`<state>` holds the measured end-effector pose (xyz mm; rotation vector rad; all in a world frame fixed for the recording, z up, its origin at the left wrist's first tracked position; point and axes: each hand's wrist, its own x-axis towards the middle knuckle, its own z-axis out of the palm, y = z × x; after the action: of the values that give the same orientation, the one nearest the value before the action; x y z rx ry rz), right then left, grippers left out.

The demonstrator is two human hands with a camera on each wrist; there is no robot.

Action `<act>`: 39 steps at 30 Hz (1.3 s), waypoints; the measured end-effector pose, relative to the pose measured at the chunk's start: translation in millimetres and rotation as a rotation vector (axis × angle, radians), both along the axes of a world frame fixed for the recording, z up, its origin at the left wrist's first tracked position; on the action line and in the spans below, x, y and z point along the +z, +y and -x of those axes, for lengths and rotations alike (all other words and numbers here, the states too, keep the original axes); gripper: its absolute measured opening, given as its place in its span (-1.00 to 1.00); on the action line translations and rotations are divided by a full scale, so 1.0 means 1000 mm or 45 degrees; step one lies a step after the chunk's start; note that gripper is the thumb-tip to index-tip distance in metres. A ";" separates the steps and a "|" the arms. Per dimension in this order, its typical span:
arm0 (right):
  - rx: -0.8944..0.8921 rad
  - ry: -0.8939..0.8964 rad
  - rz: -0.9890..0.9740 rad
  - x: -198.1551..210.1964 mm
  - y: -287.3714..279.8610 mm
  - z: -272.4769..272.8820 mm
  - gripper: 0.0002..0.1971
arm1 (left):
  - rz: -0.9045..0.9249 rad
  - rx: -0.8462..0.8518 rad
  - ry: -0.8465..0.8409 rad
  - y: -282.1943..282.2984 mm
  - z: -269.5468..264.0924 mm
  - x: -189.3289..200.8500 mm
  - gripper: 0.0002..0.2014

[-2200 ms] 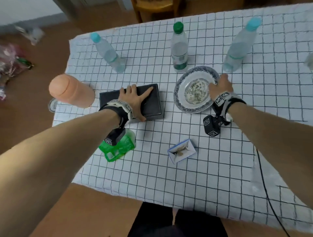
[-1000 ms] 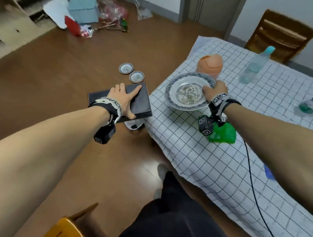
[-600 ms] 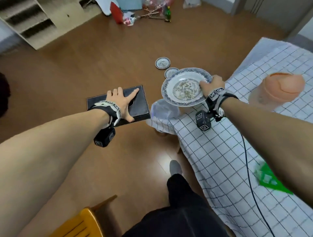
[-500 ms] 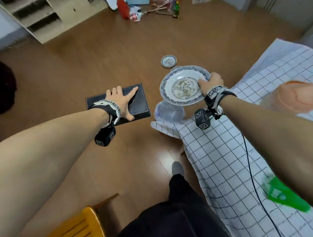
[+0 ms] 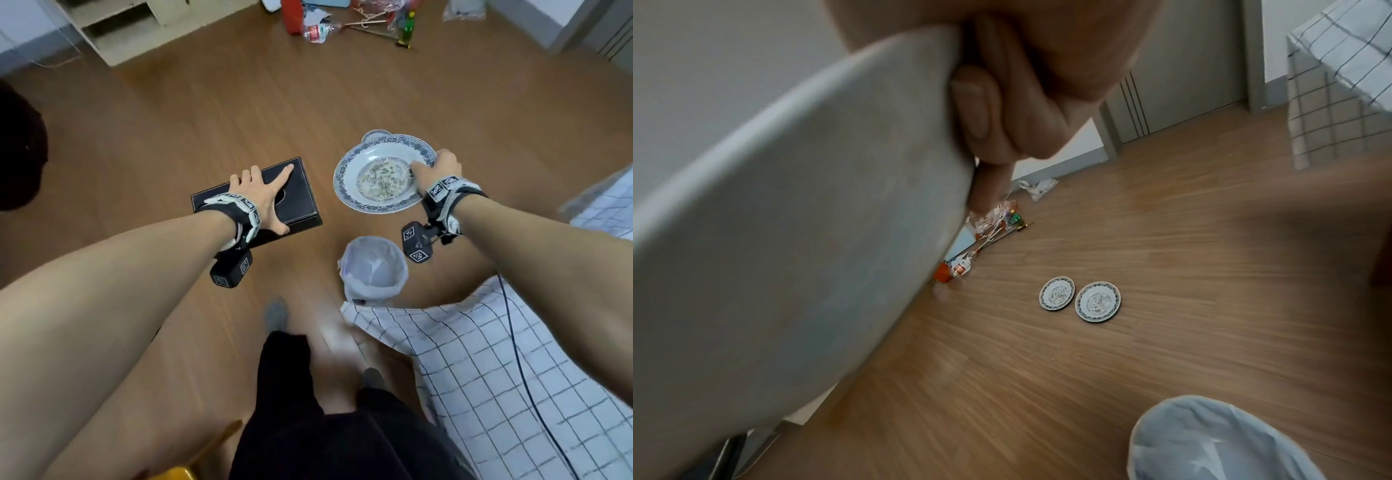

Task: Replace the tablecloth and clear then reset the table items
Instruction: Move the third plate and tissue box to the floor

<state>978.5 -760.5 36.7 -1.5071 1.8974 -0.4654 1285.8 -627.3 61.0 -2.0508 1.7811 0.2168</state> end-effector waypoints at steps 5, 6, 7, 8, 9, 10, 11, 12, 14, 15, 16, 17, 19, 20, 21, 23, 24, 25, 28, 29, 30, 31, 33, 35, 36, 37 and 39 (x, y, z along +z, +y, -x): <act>-0.162 -0.022 -0.019 -0.025 -0.057 -0.063 -0.68 | -0.048 -0.105 -0.025 -0.093 -0.079 -0.029 0.36; -0.184 -0.021 -0.025 -0.027 -0.062 -0.066 -0.66 | -0.043 -0.130 -0.040 -0.102 -0.088 -0.034 0.36; -0.240 -0.016 -0.034 -0.032 -0.072 -0.076 -0.65 | -0.050 -0.193 -0.062 -0.125 -0.104 -0.040 0.37; -0.298 -0.008 -0.042 -0.038 -0.080 -0.083 -0.65 | -0.053 -0.251 -0.070 -0.144 -0.119 -0.045 0.37; -0.347 -0.006 -0.048 -0.040 -0.088 -0.091 -0.65 | -0.051 -0.305 -0.088 -0.163 -0.130 -0.049 0.38; -0.404 -0.004 -0.044 -0.045 -0.097 -0.097 -0.65 | -0.046 -0.364 -0.104 -0.182 -0.141 -0.052 0.38; -0.464 0.002 -0.045 -0.049 -0.103 -0.102 -0.65 | -0.048 -0.416 -0.114 -0.200 -0.149 -0.056 0.38; -0.526 0.000 -0.057 -0.055 -0.109 -0.105 -0.64 | -0.061 -0.459 -0.107 -0.215 -0.156 -0.059 0.39; -0.618 0.023 -0.102 -0.066 -0.117 -0.110 -0.66 | -0.082 -0.541 -0.095 -0.245 -0.162 -0.067 0.39; -0.662 0.028 -0.124 -0.071 -0.123 -0.112 -0.66 | -0.095 -0.570 -0.097 -0.261 -0.163 -0.071 0.40; -0.708 0.028 -0.136 -0.079 -0.129 -0.112 -0.67 | -0.116 -0.594 -0.098 -0.277 -0.163 -0.076 0.40; -0.752 0.027 -0.152 -0.085 -0.136 -0.112 -0.68 | -0.140 -0.613 -0.092 -0.293 -0.163 -0.081 0.41; -0.818 0.012 -0.195 -0.102 -0.152 -0.112 -0.71 | -0.175 -0.673 -0.092 -0.326 -0.159 -0.094 0.40; -0.852 -0.010 -0.219 -0.113 -0.160 -0.110 -0.73 | -0.183 -0.708 -0.095 -0.341 -0.155 -0.101 0.40; -0.884 -0.032 -0.237 -0.121 -0.169 -0.111 -0.75 | -0.187 -0.746 -0.102 -0.358 -0.150 -0.109 0.40; -0.946 -0.062 -0.256 -0.141 -0.191 -0.111 -0.76 | -0.200 -0.824 -0.117 -0.394 -0.140 -0.126 0.40; -0.969 -0.076 -0.261 -0.153 -0.206 -0.111 -0.76 | -0.214 -0.857 -0.126 -0.413 -0.135 -0.136 0.40; -0.987 -0.091 -0.275 -0.165 -0.220 -0.112 -0.76 | -0.234 -0.888 -0.131 -0.431 -0.130 -0.147 0.40; -1.064 -0.119 -0.339 -0.207 -0.264 -0.112 -0.70 | -0.303 -0.981 -0.128 -0.487 -0.113 -0.187 0.40; -1.094 -0.129 -0.355 -0.220 -0.276 -0.113 -0.66 | -0.326 -1.007 -0.118 -0.504 -0.108 -0.201 0.41; -1.129 -0.147 -0.364 -0.235 -0.291 -0.114 -0.64 | -0.335 -1.020 -0.104 -0.523 -0.104 -0.215 0.41; -1.156 -0.161 -0.368 -0.247 -0.302 -0.116 -0.63 | -0.334 -1.025 -0.085 -0.539 -0.101 -0.228 0.41; -1.215 -0.175 -0.364 -0.275 -0.326 -0.119 -0.63 | -0.330 -1.024 -0.042 -0.570 -0.096 -0.260 0.40; -1.276 -0.184 -0.363 -0.306 -0.344 -0.123 -0.64 | -0.323 -1.020 -0.013 -0.597 -0.093 -0.292 0.40; -1.308 -0.192 -0.371 -0.323 -0.352 -0.125 -0.65 | -0.331 -1.025 -0.005 -0.610 -0.092 -0.309 0.40; -1.337 -0.195 -0.381 -0.339 -0.360 -0.128 -0.65 | -0.348 -1.031 -0.001 -0.622 -0.092 -0.327 0.40; -1.386 -0.193 -0.393 -0.376 -0.374 -0.135 -0.69 | -0.372 -1.076 -0.017 -0.648 -0.092 -0.364 0.41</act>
<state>1113.2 -1134.5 -339.4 -0.1315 2.3879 -0.6710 1377.5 -1274.8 -303.3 -0.9800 2.2670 0.1869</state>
